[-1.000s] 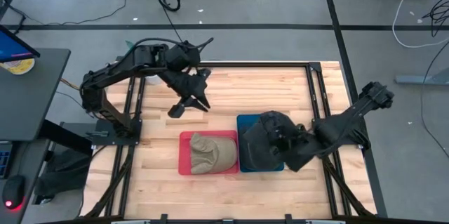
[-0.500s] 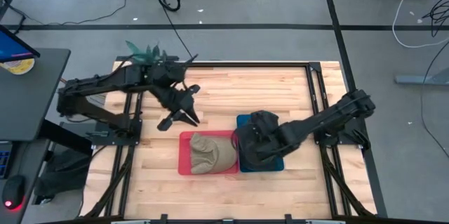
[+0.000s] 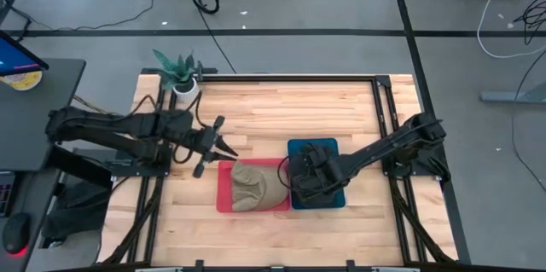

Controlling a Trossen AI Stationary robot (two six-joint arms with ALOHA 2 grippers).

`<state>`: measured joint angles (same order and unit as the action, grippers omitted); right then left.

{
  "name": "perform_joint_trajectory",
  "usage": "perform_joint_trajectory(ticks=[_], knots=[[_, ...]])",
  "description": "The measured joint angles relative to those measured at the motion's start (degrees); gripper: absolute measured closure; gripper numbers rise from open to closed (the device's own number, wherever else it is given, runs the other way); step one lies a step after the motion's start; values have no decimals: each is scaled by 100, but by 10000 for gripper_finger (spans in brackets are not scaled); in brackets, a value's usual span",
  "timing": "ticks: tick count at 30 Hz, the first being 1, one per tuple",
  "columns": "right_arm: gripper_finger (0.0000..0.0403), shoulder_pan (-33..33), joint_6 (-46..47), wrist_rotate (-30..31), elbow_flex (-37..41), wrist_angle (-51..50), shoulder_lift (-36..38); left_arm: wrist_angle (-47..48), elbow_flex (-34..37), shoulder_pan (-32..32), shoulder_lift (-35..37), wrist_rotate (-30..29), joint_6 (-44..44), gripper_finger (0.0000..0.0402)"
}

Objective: Pick & Place hat
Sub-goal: Put the black cap into the blue bin

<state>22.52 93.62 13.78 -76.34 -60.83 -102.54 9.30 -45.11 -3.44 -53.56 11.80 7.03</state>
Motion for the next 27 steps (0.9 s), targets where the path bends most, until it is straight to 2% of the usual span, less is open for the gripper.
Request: perform_joint_trajectory(ticks=[4, 7, 12, 16, 19, 27], knots=[[398, -2, 266, -68, 604, 647, 16, -826, 837, -144, 285, -433, -42, 345], [396, 0, 488, -74, 766, 692, 22, -1185, 1258, -144, 392, -635, -43, 345], [394, 2, 572, 62, 776, 544, 11, -1231, 1557, -142, 411, -663, 95, 345], [388, -22, 119, 269, 791, 526, -2, -1178, 1563, -122, 413, -717, 123, 345], [367, -38, -232, 272, 801, 550, 55, -1085, 1563, -122, 413, -811, 18, 345], [274, -39, -499, 593, 818, 370, 643, -621, 1563, -122, 411, -1198, -38, 345]])
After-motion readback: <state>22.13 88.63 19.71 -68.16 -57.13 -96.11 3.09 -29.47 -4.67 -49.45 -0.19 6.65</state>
